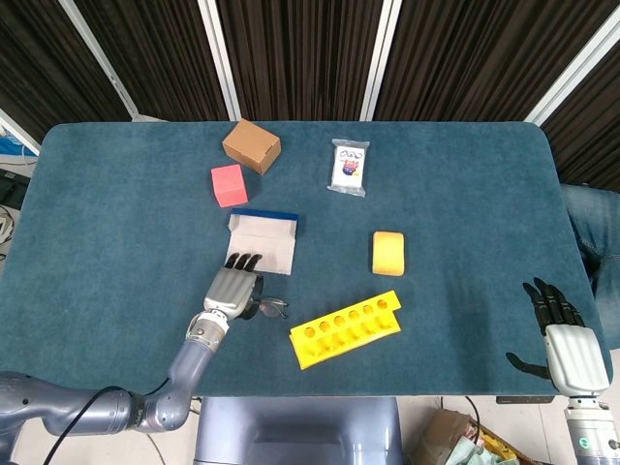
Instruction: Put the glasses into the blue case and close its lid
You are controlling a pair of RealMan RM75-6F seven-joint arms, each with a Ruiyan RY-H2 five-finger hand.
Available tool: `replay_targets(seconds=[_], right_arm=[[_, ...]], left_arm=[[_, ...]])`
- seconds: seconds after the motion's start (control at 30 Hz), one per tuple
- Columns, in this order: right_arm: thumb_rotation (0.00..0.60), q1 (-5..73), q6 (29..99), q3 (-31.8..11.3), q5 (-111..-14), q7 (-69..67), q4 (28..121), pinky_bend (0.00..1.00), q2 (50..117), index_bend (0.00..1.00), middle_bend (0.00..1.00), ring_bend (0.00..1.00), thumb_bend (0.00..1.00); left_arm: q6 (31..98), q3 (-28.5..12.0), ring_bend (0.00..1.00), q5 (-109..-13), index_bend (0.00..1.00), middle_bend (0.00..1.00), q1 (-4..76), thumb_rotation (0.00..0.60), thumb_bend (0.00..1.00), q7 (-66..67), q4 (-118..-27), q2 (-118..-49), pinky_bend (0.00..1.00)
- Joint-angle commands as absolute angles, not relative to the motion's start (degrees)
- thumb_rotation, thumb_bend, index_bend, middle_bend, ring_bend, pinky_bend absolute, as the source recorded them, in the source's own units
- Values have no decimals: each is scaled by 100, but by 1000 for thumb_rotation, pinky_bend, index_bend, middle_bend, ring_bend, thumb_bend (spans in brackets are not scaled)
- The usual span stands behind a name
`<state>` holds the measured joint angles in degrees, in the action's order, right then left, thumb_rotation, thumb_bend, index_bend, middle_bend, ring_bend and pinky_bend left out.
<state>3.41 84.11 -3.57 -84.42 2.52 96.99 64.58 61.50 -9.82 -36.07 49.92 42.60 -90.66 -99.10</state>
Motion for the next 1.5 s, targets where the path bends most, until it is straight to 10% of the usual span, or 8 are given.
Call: replay_targets(seconds=[0.03, 1.5], right_arm=[[600, 341, 8413, -360, -8440, 245, 9697, 176, 6455, 0, 0, 0, 0], [600, 359, 8345, -351, -8388, 255, 9731, 176, 6429, 0, 0, 0, 0]], left_arm=[[6141, -960, 0, -3629, 486, 70, 5014, 600, 311, 4261, -9007, -9961, 0], [6326, -923, 0, -3693, 539, 94, 5004, 600, 365, 4343, -8824, -10112, 0]])
